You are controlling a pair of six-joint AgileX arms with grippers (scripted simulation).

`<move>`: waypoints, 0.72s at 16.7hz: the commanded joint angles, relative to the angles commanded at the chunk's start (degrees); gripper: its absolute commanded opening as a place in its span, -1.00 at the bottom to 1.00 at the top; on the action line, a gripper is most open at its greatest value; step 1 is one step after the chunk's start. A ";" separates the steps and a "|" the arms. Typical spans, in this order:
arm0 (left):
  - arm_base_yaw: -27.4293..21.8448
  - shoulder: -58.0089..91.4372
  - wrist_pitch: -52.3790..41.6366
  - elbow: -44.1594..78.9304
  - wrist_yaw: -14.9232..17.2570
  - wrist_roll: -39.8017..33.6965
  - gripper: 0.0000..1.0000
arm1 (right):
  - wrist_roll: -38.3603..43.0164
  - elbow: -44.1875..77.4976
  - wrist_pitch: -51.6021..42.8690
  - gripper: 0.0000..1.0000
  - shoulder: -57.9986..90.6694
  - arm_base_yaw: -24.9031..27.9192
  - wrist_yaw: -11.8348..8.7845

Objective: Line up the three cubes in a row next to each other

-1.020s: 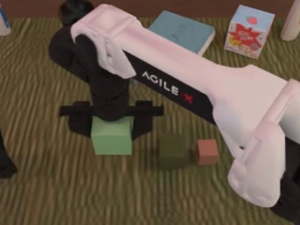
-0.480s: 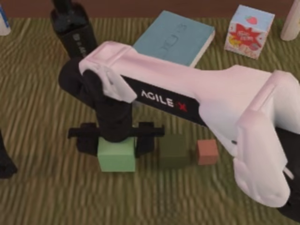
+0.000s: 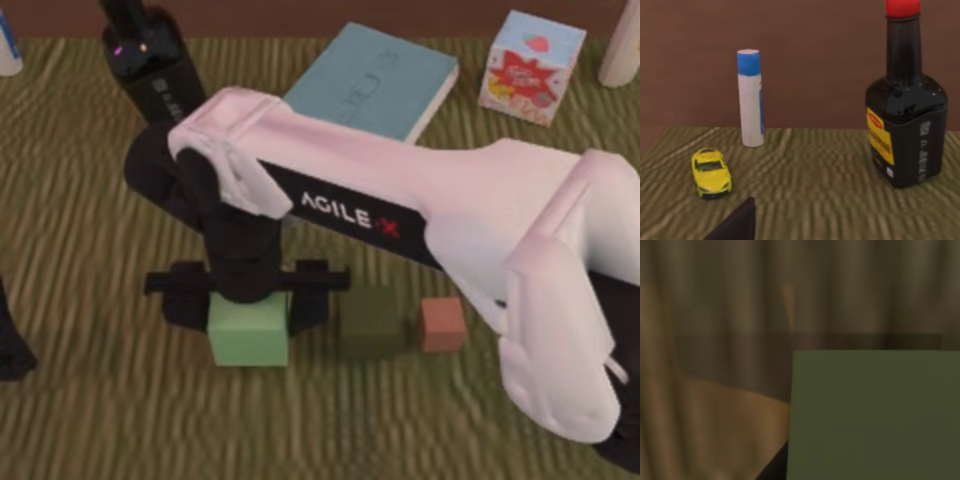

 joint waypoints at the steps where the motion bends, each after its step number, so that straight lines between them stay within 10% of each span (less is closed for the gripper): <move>1: 0.00 0.00 0.00 0.00 0.00 0.00 1.00 | 0.00 0.00 0.00 -0.10 0.00 0.00 0.00; 8: 0.00 0.00 0.00 0.00 0.00 0.00 1.00 | 0.00 0.00 0.00 0.96 0.00 0.00 0.00; 12: 0.00 0.00 0.00 0.00 0.00 0.00 1.00 | 0.00 0.00 0.00 1.00 0.00 0.00 0.00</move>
